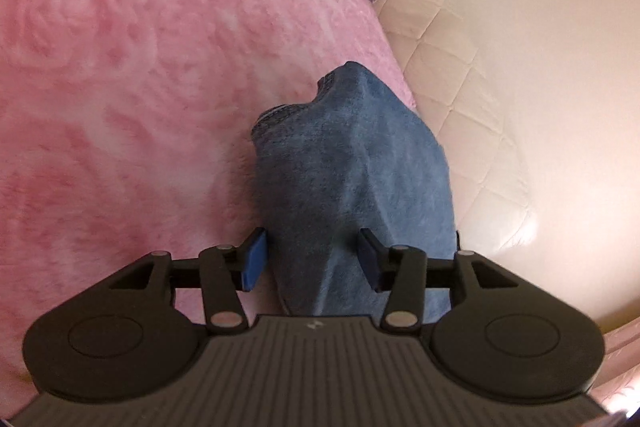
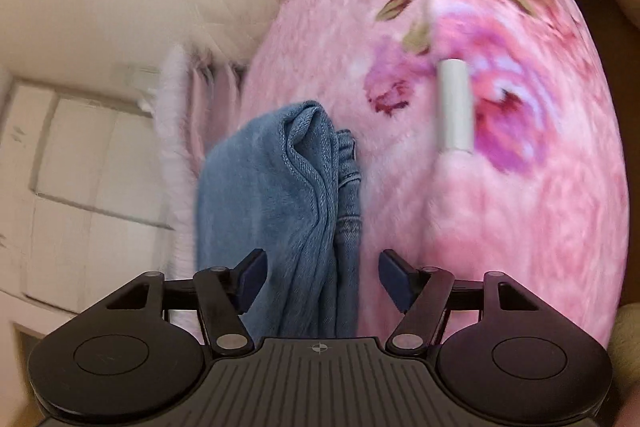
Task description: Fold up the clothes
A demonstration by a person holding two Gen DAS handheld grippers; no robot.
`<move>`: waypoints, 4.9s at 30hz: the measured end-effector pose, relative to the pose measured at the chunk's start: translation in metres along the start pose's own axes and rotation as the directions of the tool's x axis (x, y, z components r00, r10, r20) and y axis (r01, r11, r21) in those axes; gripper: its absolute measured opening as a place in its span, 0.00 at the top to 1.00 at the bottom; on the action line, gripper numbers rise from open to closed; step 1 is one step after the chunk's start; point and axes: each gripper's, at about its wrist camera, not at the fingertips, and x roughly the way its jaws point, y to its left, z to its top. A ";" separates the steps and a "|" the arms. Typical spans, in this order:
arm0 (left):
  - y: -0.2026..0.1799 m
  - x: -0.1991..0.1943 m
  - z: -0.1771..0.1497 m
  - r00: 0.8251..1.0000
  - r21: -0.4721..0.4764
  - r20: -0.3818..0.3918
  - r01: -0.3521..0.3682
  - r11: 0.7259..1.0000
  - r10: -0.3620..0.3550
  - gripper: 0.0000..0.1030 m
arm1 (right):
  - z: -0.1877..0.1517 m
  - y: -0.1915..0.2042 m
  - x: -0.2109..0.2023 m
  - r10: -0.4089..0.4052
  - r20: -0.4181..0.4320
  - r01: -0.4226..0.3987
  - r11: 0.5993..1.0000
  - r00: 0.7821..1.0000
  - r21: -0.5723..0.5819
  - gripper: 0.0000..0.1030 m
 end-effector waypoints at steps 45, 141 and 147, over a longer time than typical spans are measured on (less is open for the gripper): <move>-0.045 0.014 0.034 0.992 0.386 -0.120 0.019 0.922 0.030 0.71 | 0.076 0.029 -0.017 -0.080 -0.095 0.039 0.927 0.992 -0.374 0.76; -0.096 0.023 -0.065 0.953 0.659 0.099 -0.278 0.699 0.285 0.95 | -0.064 0.061 -0.025 -0.394 0.226 0.430 0.570 0.891 -0.700 0.85; -0.111 -0.021 -0.095 0.941 0.659 0.126 -0.317 0.682 0.315 0.82 | -0.094 0.065 -0.058 -0.460 0.201 0.466 0.589 0.865 -0.660 0.77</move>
